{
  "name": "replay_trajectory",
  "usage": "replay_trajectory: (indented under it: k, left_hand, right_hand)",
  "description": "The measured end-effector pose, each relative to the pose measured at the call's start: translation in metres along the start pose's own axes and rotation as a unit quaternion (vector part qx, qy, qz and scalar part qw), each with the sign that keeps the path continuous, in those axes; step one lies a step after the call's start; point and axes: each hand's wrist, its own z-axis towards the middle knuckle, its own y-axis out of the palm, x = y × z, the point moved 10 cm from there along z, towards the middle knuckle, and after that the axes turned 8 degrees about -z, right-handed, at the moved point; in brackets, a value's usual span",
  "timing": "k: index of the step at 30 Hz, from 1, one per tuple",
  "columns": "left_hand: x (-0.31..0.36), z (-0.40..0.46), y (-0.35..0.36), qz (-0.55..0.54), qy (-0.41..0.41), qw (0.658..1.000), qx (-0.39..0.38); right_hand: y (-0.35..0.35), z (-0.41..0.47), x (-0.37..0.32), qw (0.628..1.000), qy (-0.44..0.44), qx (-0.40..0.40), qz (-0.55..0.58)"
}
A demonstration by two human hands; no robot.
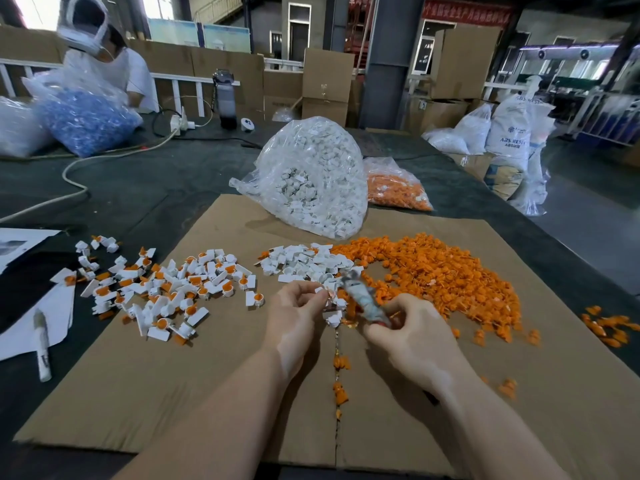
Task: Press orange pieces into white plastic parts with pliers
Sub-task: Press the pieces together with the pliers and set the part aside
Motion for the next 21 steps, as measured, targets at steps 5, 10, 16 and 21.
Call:
replay_trajectory:
  k: [5,10,16,21]
  left_hand:
    - [0.011,-0.004,0.01,0.147,0.08,0.985,-0.038]
    - [0.008,-0.004,0.014,0.183,0.084,0.978,-0.052]
    - [0.004,-0.002,0.015,0.203,0.095,0.973,-0.058]
    - [0.007,-0.001,0.016,0.24,0.108,0.963,-0.055]
  right_hand:
    - [-0.04,0.009,0.03,0.972,0.04,0.145,-0.179]
    - [-0.043,0.013,0.054,0.941,0.057,0.166,-0.29]
    - [-0.035,0.007,0.04,0.909,0.032,0.192,-0.369]
    - [-0.015,-0.014,-0.04,0.929,-0.252,0.234,-0.138]
